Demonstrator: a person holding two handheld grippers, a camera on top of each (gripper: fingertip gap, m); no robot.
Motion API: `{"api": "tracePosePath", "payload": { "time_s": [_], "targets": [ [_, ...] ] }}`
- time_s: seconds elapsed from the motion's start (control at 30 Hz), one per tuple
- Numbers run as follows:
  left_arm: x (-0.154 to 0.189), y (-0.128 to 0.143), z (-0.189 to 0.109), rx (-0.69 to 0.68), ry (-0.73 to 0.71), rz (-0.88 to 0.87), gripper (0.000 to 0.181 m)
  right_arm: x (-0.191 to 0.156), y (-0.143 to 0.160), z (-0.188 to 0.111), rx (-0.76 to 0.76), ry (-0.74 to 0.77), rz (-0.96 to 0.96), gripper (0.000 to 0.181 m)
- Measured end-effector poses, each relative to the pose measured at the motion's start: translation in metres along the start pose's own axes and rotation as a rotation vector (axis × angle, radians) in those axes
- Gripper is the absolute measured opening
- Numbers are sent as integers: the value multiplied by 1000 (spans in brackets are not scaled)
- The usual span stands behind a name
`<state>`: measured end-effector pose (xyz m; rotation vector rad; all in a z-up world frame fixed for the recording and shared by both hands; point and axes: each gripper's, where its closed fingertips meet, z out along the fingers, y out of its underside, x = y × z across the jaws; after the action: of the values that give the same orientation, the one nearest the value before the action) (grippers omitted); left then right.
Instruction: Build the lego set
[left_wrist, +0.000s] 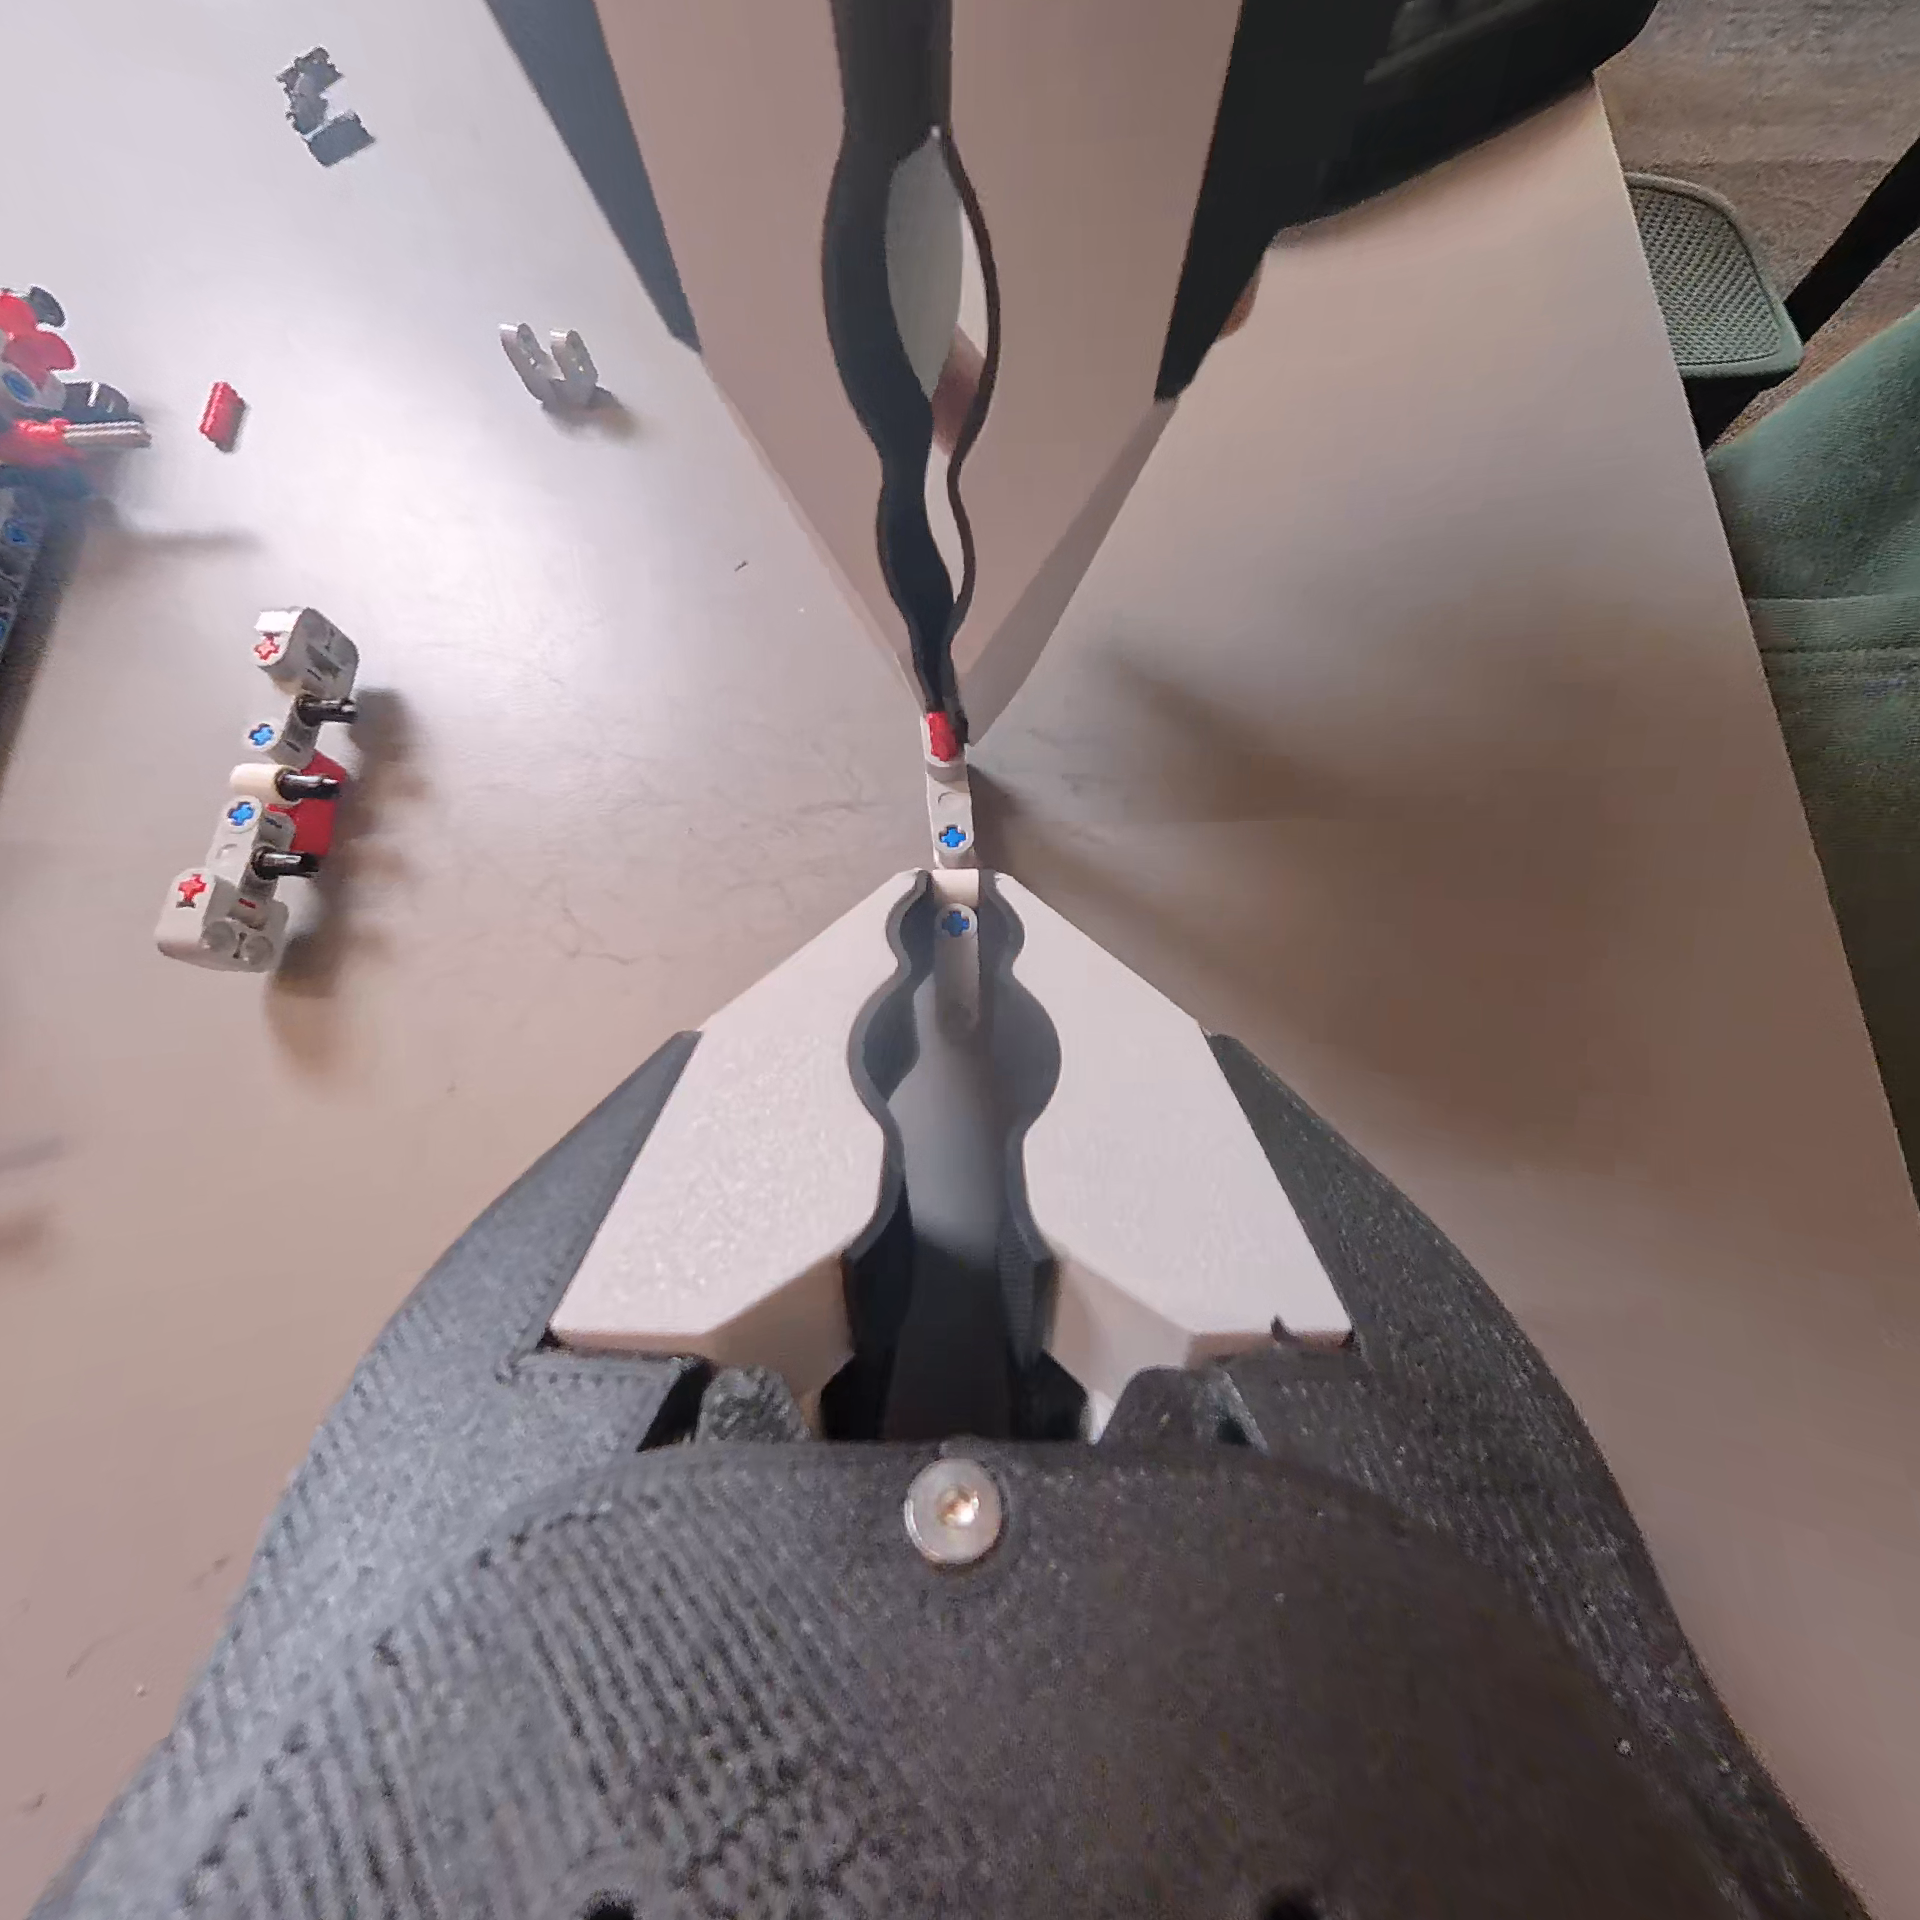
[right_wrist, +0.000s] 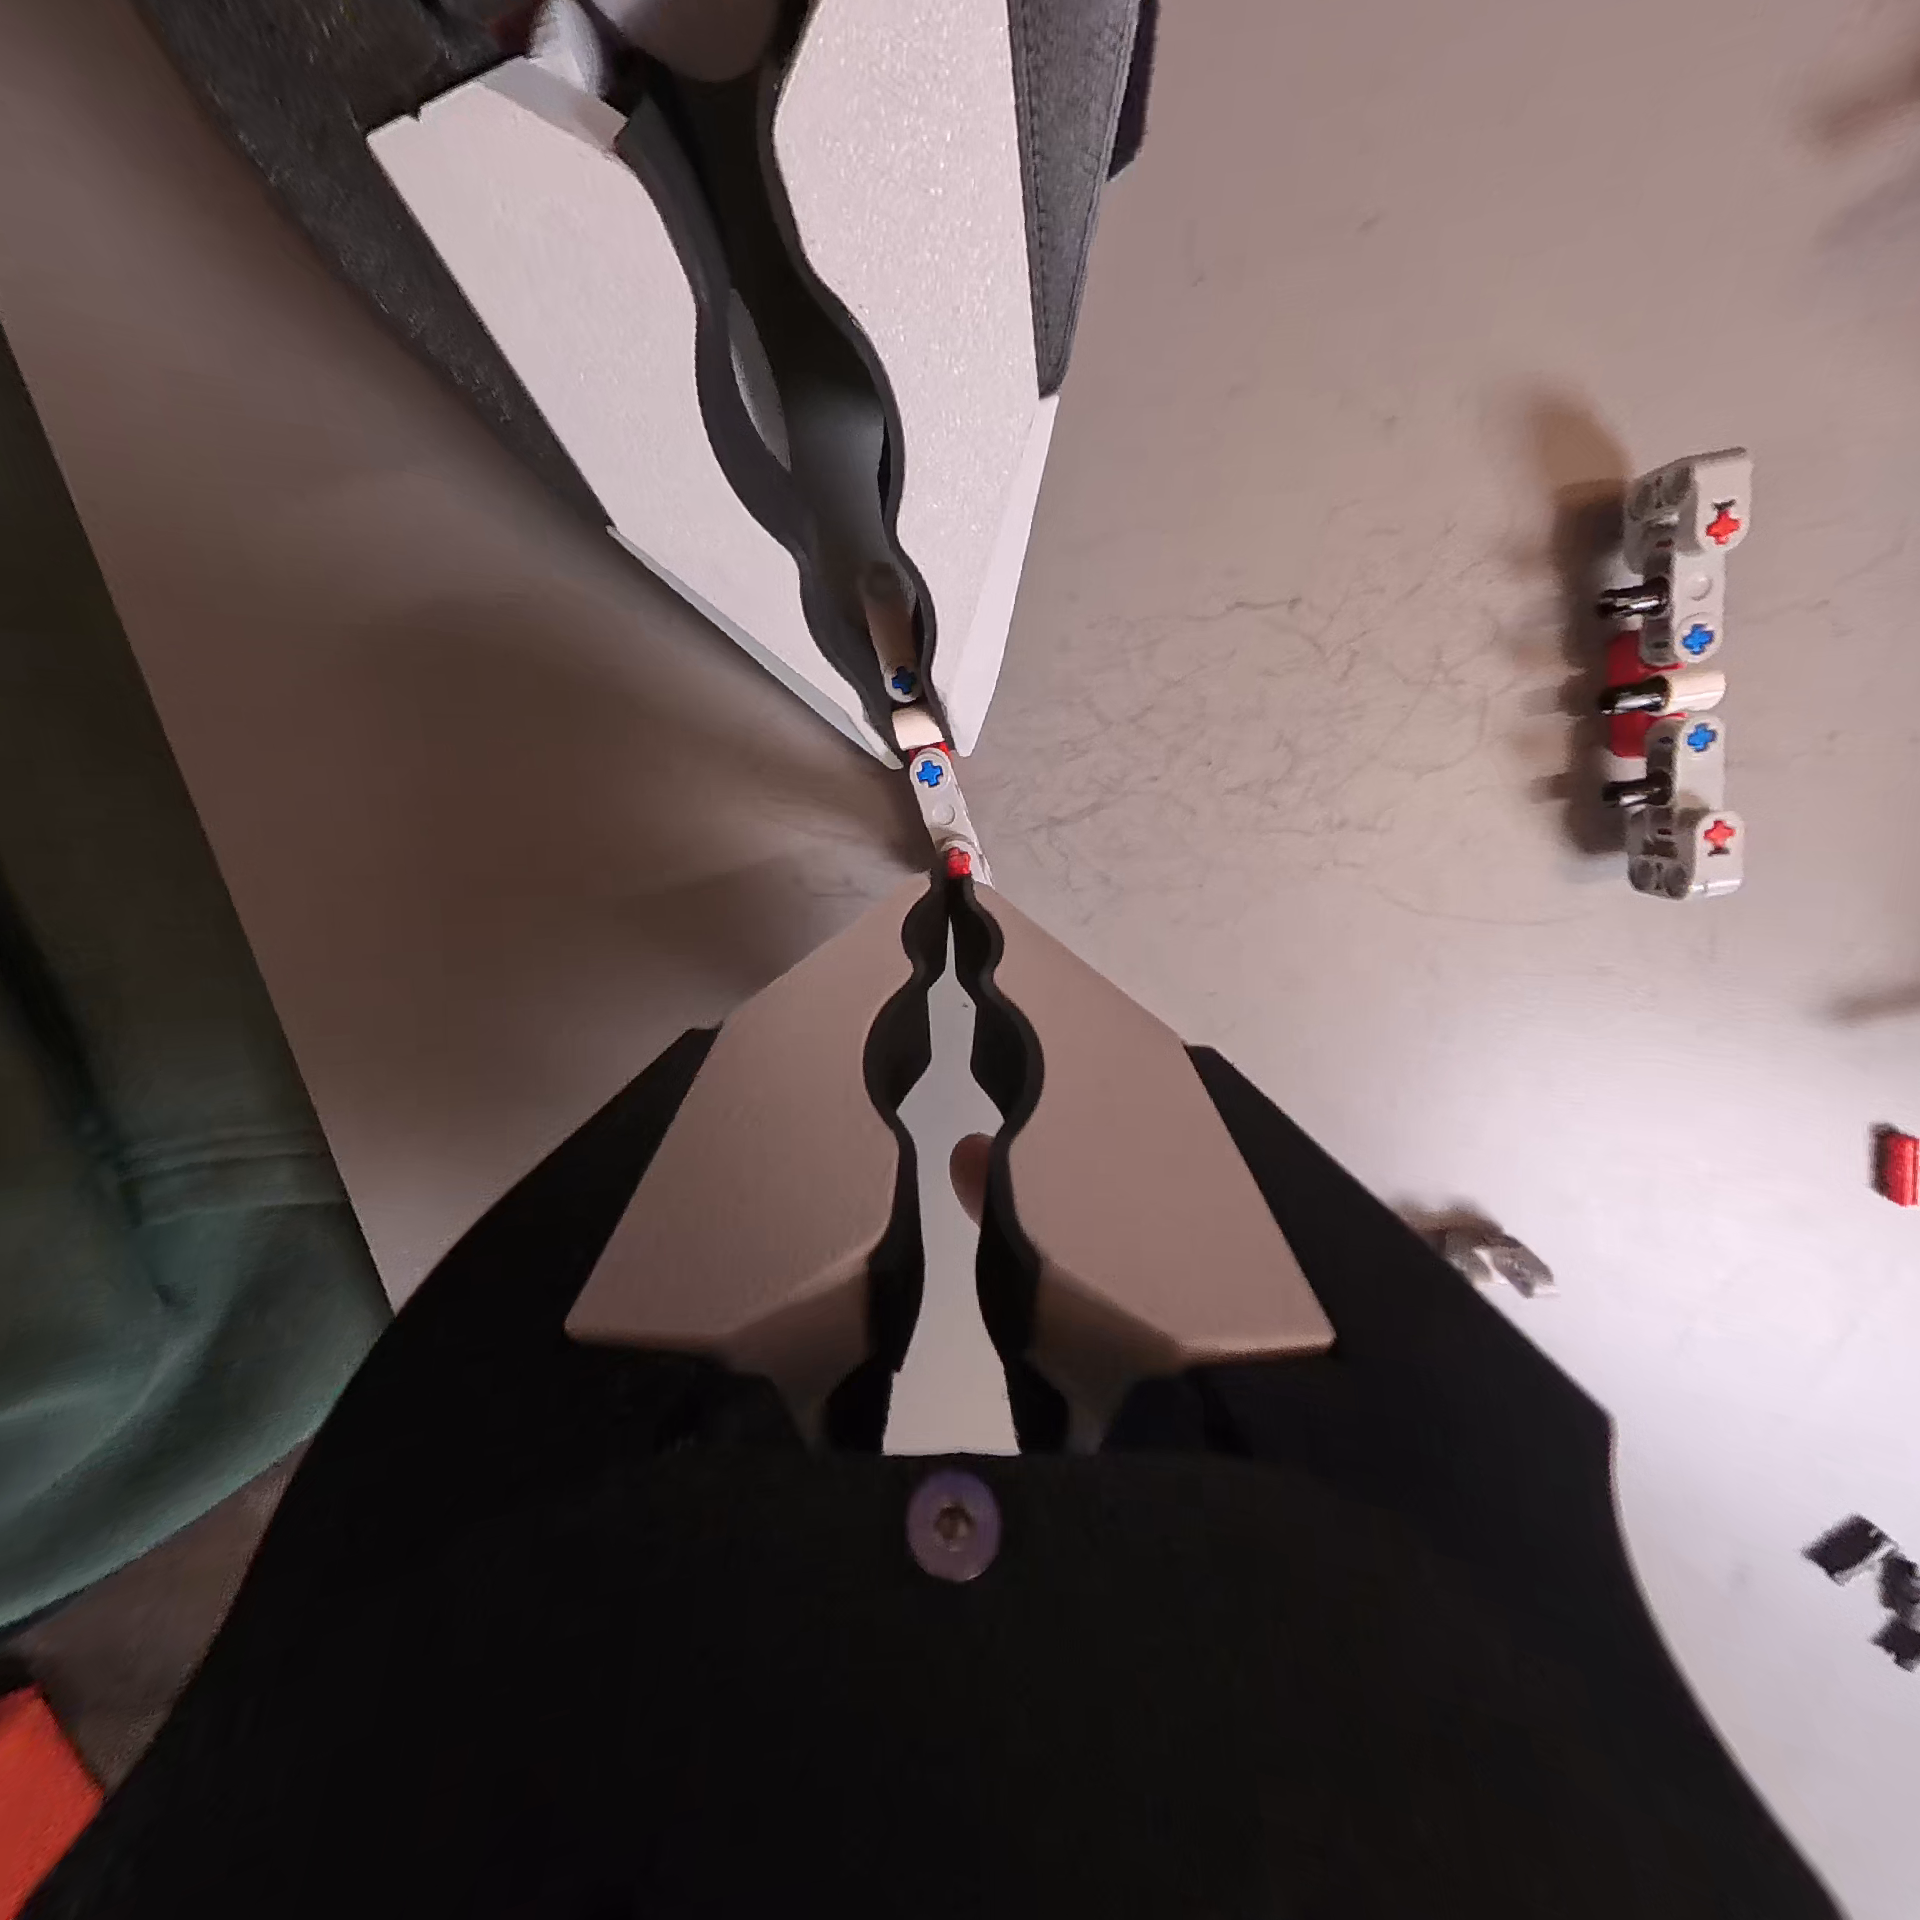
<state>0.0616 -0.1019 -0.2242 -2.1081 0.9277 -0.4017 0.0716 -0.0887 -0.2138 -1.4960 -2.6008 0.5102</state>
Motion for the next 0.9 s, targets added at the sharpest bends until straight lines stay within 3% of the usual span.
{"api": "tracePosePath", "payload": {
  "time_s": [0.03,0.63,0.77,0.9],
  "targets": [
    [0,0,0,1,7,0,6,0,0,0,-12,-16,-18,0],
    [-1,-1,-1,8,105,39,6,-1,1,-1,-19,-64,-240,0],
    [-7,-13,-18,135,131,-79,6,-2,-19,-22,197,-18,-283,27],
    [-11,-37,-51,352,260,-290,6,6,-35,-61,510,198,-380,46]
  ]
}}
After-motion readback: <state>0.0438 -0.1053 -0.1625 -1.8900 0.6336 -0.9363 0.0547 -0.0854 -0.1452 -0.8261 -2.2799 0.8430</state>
